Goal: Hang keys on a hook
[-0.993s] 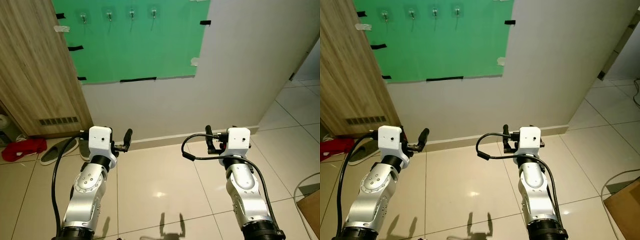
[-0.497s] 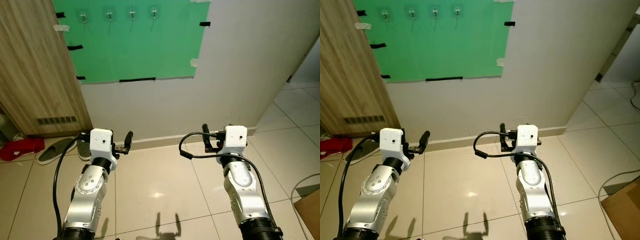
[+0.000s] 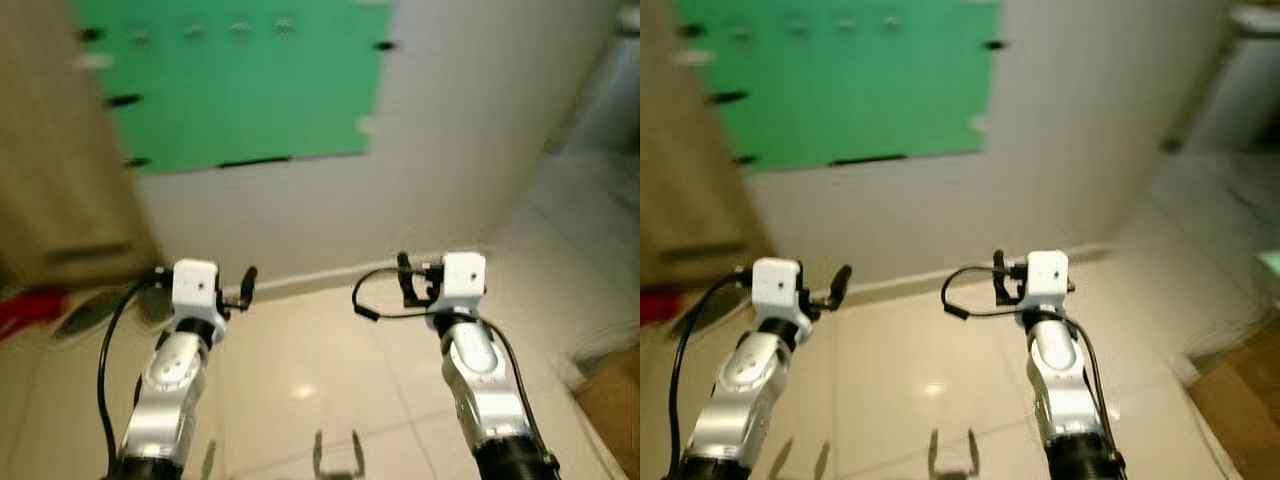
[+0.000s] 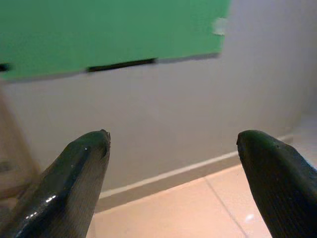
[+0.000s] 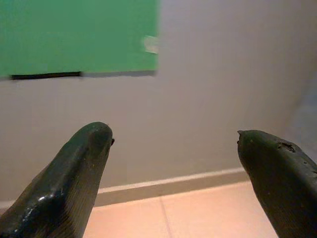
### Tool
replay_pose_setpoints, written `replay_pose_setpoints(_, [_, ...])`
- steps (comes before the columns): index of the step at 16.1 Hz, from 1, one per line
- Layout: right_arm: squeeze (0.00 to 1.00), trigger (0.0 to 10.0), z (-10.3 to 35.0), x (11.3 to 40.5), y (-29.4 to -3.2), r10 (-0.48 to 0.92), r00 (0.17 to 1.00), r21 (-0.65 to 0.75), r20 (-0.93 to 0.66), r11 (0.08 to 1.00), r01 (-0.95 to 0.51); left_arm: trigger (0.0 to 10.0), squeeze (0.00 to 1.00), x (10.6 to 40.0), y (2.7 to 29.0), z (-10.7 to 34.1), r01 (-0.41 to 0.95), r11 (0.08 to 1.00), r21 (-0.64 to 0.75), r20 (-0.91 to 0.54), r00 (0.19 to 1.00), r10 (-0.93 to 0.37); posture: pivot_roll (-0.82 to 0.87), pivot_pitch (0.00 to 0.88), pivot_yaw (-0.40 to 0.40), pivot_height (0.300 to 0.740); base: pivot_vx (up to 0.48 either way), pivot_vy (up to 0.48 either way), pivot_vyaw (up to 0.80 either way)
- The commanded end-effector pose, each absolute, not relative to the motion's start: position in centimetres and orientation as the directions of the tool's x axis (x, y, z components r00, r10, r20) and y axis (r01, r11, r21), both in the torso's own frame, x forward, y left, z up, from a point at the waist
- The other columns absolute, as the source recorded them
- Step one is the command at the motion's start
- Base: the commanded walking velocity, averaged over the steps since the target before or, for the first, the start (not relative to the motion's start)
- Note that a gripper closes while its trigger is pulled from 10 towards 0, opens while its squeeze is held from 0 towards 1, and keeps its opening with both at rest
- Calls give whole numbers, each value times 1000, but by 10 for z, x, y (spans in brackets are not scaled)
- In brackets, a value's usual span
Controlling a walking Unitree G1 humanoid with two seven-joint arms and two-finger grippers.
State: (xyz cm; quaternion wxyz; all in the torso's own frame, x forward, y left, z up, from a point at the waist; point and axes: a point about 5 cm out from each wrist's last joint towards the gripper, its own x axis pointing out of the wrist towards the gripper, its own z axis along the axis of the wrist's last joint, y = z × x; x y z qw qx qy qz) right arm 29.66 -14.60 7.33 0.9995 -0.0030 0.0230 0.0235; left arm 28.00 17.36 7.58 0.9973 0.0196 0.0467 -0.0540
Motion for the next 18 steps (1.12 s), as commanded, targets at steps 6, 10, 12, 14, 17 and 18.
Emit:
replay_pose_setpoints(6, [0,10000,76,299,-158,7,1000,-26,-25,1000,-7,10000,0,288,165,81,119,993,14,-68,991,-118,22,0,-28,740,320,-354,-800])
replay_pose_setpoints(10, [0,10000,75,297,-168,-35,999,-38,-26,999,34,10000,0,291,168,80,103,995,14,-70,992,-102,14,0,-29,740,355,-318,-800])
replay_pose_setpoints(12, [0,10000,71,294,-172,-47,998,-41,-39,998,45,10000,0,292,171,78,82,996,28,-81,994,-79,9,0,-25,740,191,-144,-800])
replay_pose_setpoints(14, [0,10000,68,292,-171,-45,998,-42,-46,998,43,10000,0,293,171,78,91,995,38,-84,993,-87,5,0,-18,740,0,0,-794])
replay_pose_setpoints(17, [0,10000,68,288,-172,-60,997,-12,-39,998,60,10000,0,294,169,80,104,994,24,-69,992,-102,3,0,-14,740,314,0,-138])
replay_pose_setpoints(18, [0,10000,66,286,-175,-64,997,-21,-42,998,63,10000,0,295,169,80,104,994,26,-69,992,-102,-1,0,-13,740,480,0,0])
